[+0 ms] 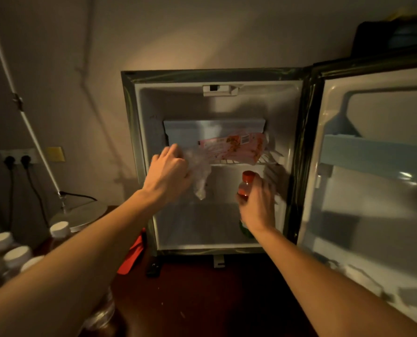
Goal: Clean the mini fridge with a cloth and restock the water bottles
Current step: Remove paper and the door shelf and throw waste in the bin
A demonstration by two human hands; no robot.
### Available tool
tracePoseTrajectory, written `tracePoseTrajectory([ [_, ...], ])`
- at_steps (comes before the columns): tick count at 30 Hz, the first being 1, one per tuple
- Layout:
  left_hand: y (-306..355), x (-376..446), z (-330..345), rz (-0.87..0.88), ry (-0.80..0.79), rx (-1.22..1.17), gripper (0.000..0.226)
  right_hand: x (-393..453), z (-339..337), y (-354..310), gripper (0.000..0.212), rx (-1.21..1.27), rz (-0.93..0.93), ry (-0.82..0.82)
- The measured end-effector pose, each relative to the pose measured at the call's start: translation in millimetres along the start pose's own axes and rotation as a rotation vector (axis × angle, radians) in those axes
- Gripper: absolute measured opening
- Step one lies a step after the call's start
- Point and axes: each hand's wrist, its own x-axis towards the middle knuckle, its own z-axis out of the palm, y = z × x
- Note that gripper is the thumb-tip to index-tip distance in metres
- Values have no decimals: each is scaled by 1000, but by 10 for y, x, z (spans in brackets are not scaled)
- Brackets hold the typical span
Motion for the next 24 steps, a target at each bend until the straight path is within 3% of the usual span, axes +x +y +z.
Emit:
tracePoseTrajectory([
  [3,136,-235,-106,107,-40,-128,17,-157,-232,-69,61,78,-31,-48],
  [12,796,-1033,-308,-20,-199,-231,8,-836,-1098,-202,60,136,-47,-55],
  [15,1102,-1269,-350,-24,-226,-288,23,-1121,-1357,-144,60,204,-71,-7],
  [18,1468,-1487,-437,30,-233,-365,15,-1393,-1667,1,57,236,-59,-1],
  [21,1888,-1619,-504,49,-259,-448,37,-1624,-2029,215,50,176,-24,20],
  [24,2316,-1672,-514,121,-264,-540,39,-1849,-2420,448,47,164,44,68],
])
